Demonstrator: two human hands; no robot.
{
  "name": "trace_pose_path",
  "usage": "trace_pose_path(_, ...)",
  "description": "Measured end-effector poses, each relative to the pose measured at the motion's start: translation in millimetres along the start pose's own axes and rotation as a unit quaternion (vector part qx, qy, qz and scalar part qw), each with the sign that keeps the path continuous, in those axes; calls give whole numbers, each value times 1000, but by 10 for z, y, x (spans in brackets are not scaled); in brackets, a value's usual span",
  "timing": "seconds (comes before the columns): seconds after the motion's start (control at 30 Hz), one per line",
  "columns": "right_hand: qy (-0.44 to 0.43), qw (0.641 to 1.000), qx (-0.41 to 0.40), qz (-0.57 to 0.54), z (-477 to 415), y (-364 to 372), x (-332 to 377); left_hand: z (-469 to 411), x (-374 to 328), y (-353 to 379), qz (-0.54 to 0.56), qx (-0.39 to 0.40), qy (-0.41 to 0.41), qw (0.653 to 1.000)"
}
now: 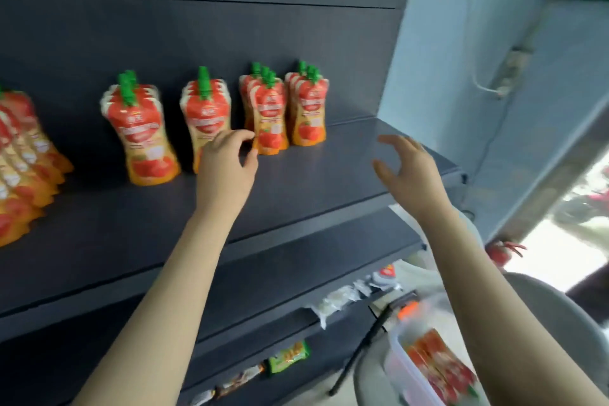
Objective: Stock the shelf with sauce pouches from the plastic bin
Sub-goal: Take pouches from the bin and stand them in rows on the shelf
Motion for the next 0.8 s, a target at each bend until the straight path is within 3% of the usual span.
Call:
trace_pose_path(0.13, 72, 995, -64, 42, 558, -724, -846, 220, -909, 803, 72, 57, 72, 993)
trace_pose_path(0.3, 213, 969, -53, 114, 1376, -1161, -1911, 738, -1883, 1780, 146, 191, 132, 962)
trace_pose_path(0.53, 403, 908, 21, 112, 2354, -1010, -3045, 1562, -2493, 2916, 183, 428, 205, 861)
trace_pose_path(0.8, 587, 802, 104, 42, 2827, -254, -4038, 2276, -2194, 4247, 157, 646, 156, 731)
Point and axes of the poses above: each hand's wrist, its own z-axis away from the middle knuckle, its own y-axis out of the palm, x = y × z, the point moved 1 cm from there along -z, towards the middle knuckle, and after that the axes turned 11 degrees about y, right-handed, at the moved point
